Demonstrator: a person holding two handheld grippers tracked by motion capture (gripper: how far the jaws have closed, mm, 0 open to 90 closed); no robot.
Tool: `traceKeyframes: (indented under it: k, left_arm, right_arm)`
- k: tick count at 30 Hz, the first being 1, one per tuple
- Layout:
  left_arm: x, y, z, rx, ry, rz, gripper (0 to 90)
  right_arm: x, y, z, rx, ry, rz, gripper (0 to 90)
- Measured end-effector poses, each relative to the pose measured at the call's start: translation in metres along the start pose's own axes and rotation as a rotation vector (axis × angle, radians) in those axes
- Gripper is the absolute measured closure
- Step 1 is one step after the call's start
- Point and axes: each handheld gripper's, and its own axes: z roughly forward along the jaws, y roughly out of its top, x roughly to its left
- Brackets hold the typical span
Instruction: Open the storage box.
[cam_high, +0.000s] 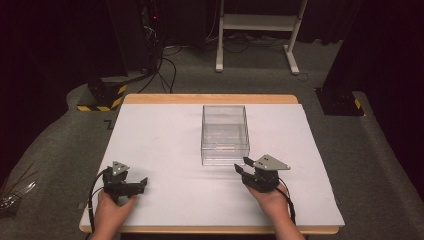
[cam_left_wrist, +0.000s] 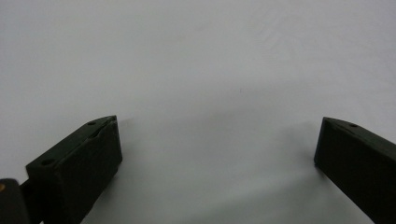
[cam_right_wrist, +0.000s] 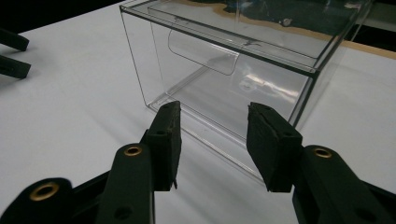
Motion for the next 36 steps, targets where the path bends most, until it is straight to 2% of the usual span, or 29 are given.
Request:
traceKeyframes:
  k: [7, 12, 17, 24, 36]
  left_arm:
    - [0.0, 0.0, 0.0, -0.001, 0.001, 0.001, 0.8]
    - [0.0, 0.0, 0.0, 0.0, 0.001, 0.001, 0.8]
    - [0.0, 0.0, 0.0, 0.0, 0.001, 0.0, 0.8]
    - [0.0, 0.0, 0.0, -0.002, 0.001, -0.002, 0.8]
    - [0.0, 0.0, 0.0, -0.002, 0.001, -0.001, 0.9]
  right_arm:
    - [-0.001, 0.004, 0.013, -0.014, 0.025, 0.027, 51.6]
    - [-0.002, 0.004, 0.023, -0.005, 0.008, 0.042, 50.2]
    - [-0.002, 0.004, 0.03, -0.015, 0.017, 0.044, 51.6]
    - [-0.005, 0.009, 0.035, -0.065, 0.041, 0.046, 52.0]
    - [-0.015, 0.012, 0.043, -0.063, 0.068, 0.085, 56.6]
